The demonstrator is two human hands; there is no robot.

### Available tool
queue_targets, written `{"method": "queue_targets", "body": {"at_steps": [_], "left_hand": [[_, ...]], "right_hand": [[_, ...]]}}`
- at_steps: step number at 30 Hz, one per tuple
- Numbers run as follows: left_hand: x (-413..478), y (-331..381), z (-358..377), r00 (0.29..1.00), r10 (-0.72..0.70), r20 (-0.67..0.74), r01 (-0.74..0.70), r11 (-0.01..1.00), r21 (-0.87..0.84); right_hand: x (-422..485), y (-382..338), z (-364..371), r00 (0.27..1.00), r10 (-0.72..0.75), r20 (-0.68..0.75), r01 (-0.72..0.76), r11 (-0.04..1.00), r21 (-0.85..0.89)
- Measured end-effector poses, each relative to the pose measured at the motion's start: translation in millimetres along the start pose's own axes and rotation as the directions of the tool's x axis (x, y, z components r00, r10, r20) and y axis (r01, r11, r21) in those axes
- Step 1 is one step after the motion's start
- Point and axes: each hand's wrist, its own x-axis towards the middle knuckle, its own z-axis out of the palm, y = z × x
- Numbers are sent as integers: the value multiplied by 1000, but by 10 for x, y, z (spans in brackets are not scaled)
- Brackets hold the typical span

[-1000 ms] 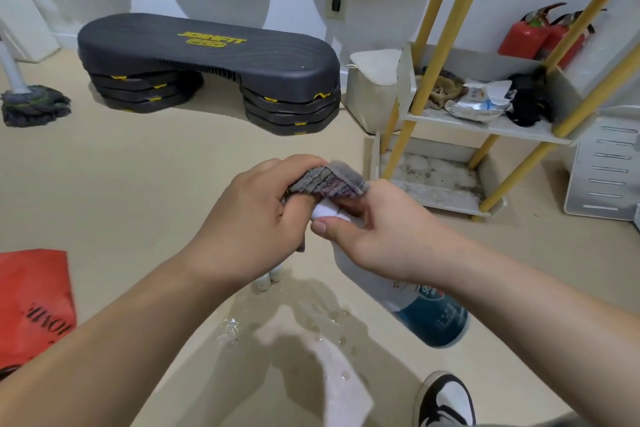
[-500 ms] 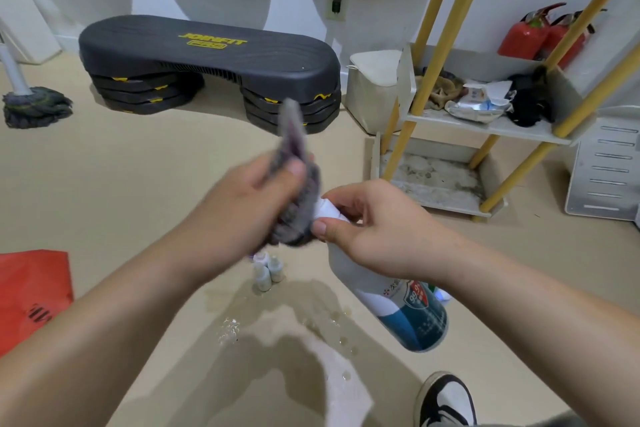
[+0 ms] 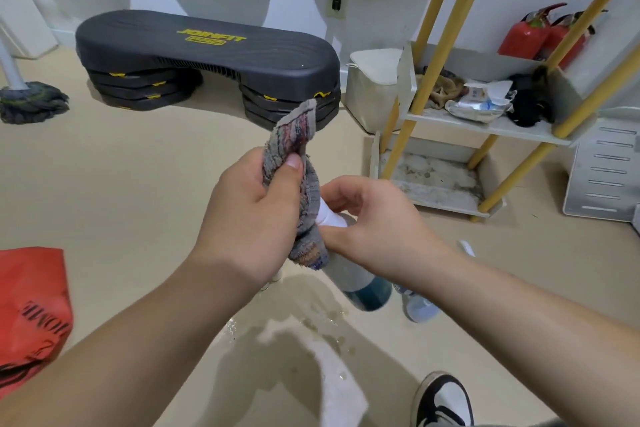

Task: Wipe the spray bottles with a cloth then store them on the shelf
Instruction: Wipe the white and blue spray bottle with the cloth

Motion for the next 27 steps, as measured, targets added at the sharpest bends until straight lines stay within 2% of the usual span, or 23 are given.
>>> {"method": "queue_targets", "body": {"at_steps": [5, 7, 9, 12, 15, 17, 21, 22, 24, 26, 27], "left_hand": [[52, 121, -32, 990, -138, -12, 131, 962, -238], [154, 134, -104, 990, -116, -83, 96, 971, -220], [263, 113, -182, 982, -116, -151, 84, 975, -204], [314, 76, -229, 979, -175, -103, 148, 961, -234], [239, 91, -195, 988, -143, -60, 130, 973, -190], [192, 114, -187, 992, -106, -63, 90, 971, -222], [119, 159, -185, 990, 48, -130, -81, 962, -261], [65, 160, -148, 989, 107, -105, -129, 964, -234], [-35, 116, -41, 980, 197, 35, -193, 976, -101], [-88, 44, 60, 965, 191, 178, -194, 981, 1], [-85, 13, 74, 967, 158, 201, -160, 987, -7]], "right_hand": [[42, -24, -12, 998, -43, -46, 45, 998, 42], [73, -2, -75, 998, -46, -38, 49, 996, 76], [99, 35, -162, 1000, 14, -13, -11, 969, 246], [79, 71, -268, 996, 68, 63, -90, 874, 478], [62, 54, -298, 993, 67, 100, -114, 785, 609], [76, 39, -306, 989, 104, 108, -149, 728, 669], [75, 37, -253, 964, 200, 177, -266, 661, 701], [66, 30, -221, 959, 192, 207, -283, 655, 701], [43, 1, -157, 957, 147, 250, -282, 676, 681], [23, -31, -120, 963, 104, 248, -242, 739, 629], [21, -44, -109, 968, 86, 236, -215, 769, 602]]}}
